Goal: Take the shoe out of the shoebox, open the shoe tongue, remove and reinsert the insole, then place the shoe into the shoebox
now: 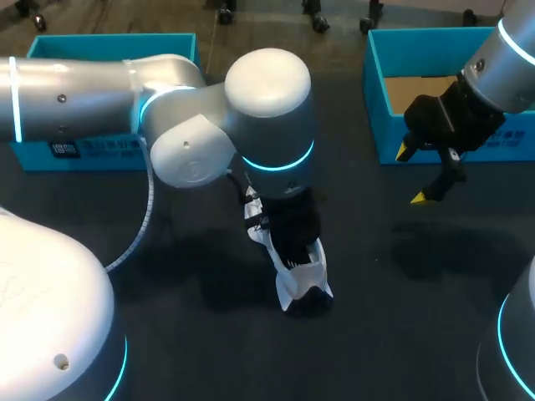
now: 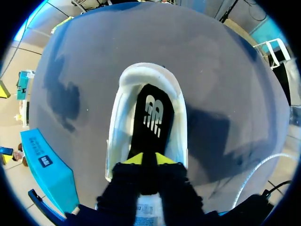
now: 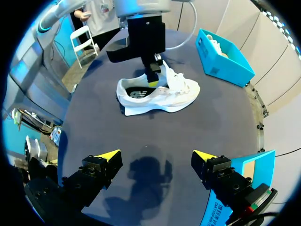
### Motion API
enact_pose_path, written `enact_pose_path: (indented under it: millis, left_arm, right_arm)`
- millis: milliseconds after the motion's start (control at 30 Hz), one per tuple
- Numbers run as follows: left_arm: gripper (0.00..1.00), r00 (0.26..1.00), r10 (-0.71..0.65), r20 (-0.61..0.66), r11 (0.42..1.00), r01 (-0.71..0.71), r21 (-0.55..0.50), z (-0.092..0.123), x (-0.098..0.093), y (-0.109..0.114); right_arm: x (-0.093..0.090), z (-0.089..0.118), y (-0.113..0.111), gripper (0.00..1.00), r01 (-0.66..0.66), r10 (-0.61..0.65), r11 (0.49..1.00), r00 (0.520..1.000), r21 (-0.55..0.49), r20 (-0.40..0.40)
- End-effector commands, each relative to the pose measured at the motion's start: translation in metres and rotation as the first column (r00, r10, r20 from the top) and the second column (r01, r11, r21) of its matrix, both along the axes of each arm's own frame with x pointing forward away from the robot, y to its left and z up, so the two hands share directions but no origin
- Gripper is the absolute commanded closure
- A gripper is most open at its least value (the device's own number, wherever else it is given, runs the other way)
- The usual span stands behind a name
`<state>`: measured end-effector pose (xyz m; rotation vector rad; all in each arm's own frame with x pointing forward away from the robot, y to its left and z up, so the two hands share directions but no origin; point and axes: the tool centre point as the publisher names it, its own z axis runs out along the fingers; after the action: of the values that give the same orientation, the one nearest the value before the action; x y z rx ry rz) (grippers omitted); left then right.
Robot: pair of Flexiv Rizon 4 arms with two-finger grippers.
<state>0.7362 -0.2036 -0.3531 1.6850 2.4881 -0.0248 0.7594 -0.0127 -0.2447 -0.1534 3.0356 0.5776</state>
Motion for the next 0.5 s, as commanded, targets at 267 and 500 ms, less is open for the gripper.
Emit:
enact_pose_path:
  millis: [267, 500]
  left_arm:
    - [0.00, 1.000, -0.001, -0.024, 1.000, 0.001, 0.003, -0.0045, 0.0015, -0.0047]
    - [0.00, 0.999, -0.012, -0.035, 1.000, 0.012, -0.003, -0.0013, 0.0010, -0.0033]
  right_arm:
    - [-0.0003, -0.0008, 0.0004, 0.00, 0.000, 0.000, 1.000, 1.000, -0.002, 0.001]
    - [-0.0003, -0.0008, 0.0004, 0.00, 0.000, 0.000, 1.000, 1.000, -0.002, 0.001]
